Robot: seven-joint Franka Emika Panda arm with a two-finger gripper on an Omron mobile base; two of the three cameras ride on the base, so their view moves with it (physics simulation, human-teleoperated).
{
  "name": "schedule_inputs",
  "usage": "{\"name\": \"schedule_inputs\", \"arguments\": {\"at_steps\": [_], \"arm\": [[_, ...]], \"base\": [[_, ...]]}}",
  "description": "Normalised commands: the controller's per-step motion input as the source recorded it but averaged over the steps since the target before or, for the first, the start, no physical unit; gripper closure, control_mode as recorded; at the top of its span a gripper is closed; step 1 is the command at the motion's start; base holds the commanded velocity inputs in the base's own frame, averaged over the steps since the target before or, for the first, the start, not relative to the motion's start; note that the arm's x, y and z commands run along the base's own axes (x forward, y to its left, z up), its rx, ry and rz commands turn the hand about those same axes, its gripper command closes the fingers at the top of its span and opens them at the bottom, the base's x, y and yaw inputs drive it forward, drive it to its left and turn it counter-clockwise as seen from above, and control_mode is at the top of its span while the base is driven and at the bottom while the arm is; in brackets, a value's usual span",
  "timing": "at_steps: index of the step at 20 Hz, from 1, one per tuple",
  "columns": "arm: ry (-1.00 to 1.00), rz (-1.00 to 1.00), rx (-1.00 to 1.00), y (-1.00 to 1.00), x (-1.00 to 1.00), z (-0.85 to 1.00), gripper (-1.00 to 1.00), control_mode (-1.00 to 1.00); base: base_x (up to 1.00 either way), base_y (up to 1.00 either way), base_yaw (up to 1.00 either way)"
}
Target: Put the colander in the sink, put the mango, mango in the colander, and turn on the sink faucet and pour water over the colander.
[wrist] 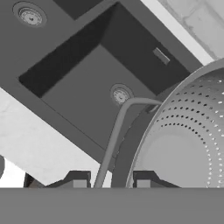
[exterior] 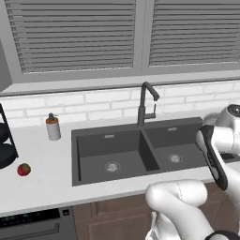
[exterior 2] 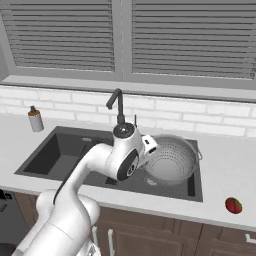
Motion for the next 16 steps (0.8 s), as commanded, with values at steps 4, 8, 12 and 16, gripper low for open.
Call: {"name": "schedule_inputs", "arguments": {"at_steps": [4,8,12,16], "arm": [[0.00,0.00,0.00,1.00,-0.01,0.43,1.00,-1.00],[0.00,0.00,0.00,0.93,0.00,0.38,1.00,-1.00],[0.00,0.00,0.01,0.84,0.00,0.25,1.00,-1.00],[0.00,0.00,0.02,0.86,0.00,0.16,1.00,-1.00]], "base": [[0.00,0.00,0.00],[0.00,0.00,0.00],[0.00,0.00,0.00],[0.00,0.00,0.00]]}}
